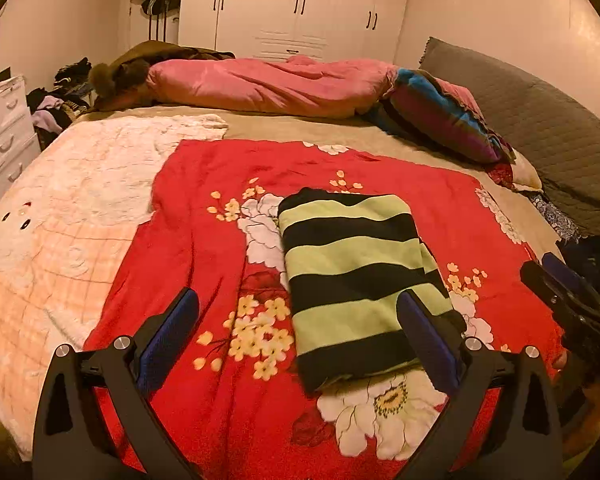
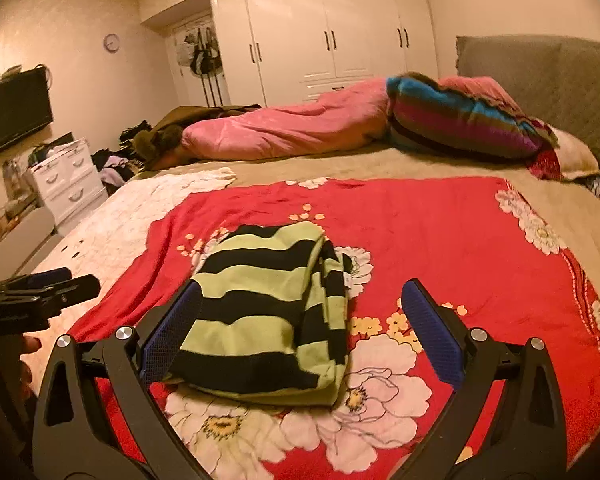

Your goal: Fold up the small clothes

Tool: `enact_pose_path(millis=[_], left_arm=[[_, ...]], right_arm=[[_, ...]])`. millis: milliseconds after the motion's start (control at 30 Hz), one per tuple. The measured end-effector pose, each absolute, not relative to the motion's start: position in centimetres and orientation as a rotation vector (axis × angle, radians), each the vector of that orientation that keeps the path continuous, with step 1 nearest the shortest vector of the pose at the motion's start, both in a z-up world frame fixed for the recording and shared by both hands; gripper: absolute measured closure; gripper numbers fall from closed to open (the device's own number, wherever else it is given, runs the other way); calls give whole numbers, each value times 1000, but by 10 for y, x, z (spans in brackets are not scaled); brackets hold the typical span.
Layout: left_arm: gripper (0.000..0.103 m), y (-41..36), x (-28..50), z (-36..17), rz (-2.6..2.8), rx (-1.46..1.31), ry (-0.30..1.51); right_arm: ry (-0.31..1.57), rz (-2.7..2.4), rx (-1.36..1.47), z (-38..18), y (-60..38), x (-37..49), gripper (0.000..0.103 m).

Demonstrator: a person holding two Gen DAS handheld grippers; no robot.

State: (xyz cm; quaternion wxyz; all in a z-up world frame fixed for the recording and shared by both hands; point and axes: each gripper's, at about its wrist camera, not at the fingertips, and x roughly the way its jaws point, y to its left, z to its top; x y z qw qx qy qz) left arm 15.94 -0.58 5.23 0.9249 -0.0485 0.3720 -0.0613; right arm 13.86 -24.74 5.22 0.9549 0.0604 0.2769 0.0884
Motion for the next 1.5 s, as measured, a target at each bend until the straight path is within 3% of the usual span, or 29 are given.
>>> enact_pose_path(millis=[467, 867, 1500], left_arm=[[4, 9, 108, 38, -106, -99, 817], [4, 4, 85, -6, -119, -77, 950], [4, 5, 86, 1, -106, -82, 924]], right_arm=[[661, 173, 94, 45, -228, 101, 9], [761, 147, 46, 17, -233, 76, 9], [802, 163, 50, 7, -230, 74, 9]])
